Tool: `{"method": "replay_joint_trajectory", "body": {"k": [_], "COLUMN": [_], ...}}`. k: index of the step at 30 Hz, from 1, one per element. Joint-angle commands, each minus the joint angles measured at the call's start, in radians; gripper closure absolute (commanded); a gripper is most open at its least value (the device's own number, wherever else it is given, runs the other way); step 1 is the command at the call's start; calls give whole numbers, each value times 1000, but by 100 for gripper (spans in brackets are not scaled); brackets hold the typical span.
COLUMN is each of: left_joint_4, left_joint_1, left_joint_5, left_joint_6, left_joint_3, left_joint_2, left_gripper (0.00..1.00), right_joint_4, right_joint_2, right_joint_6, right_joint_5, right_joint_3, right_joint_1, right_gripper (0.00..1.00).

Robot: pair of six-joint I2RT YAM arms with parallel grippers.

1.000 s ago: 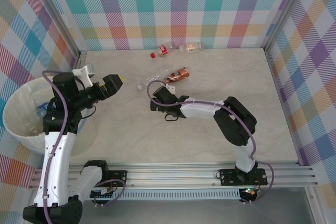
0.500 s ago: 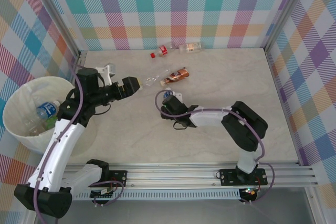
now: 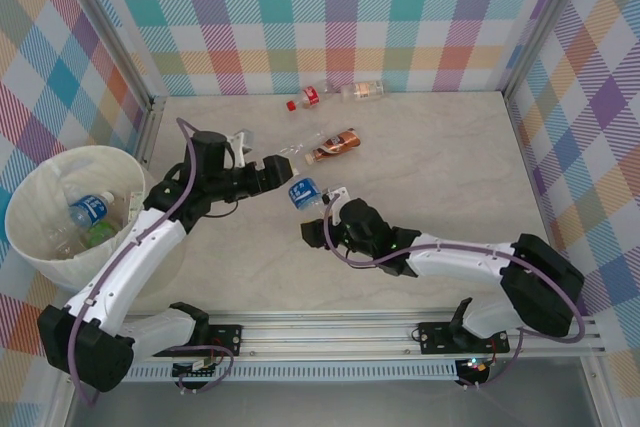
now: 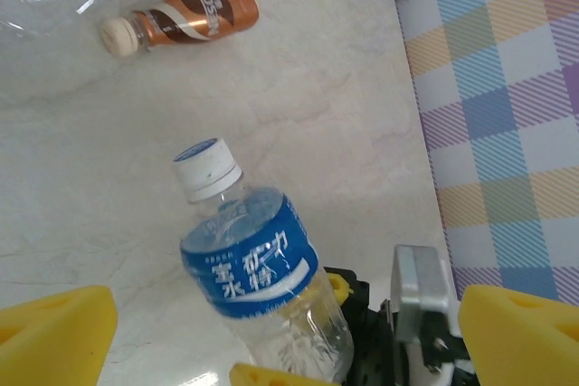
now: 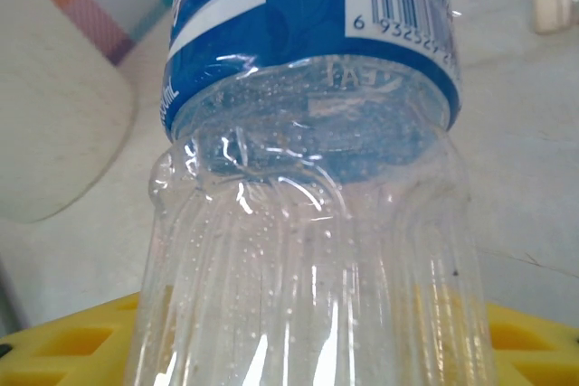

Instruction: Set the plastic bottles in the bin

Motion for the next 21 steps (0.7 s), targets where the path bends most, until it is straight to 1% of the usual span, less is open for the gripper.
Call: {"method": "replay_joint_trajectory", "body": {"k": [1,4,7,11,14,17,21], "left_joint_4": [31,56,123,218,220,227,265], "left_joint_1": [-21,-27,-28,-27,-28,-28,-28], "left_joint_5": [-14,-52,-93,-101,-125,-122,-94], "left_joint_6": [-42,-89,-143,-186,-199,-217,-243], "left_joint_3": [-22,-48,-91,-121,-126,-133,-154], "left_joint_2": [17,22,6,-12,-19,-23,-44], "left_gripper": [4,4,6,14,18,29,56], "right_joint_4": [72,113,134,143,178,206,220], "right_joint_2": [-45,-62,-59,-43,-32,-18,6], "right_joint_6": [-56,-60,-71,-83,-86,-83,-81], "right_joint_5": [-81,-107,-144,-159,-175,-195,-199], "right_joint_3": [-19,-29,-19,2,6,14,32], "right_joint_1": [10,12,16,26,30,36,49], "right_gripper": [52,52,52,52,52,52,52]}}
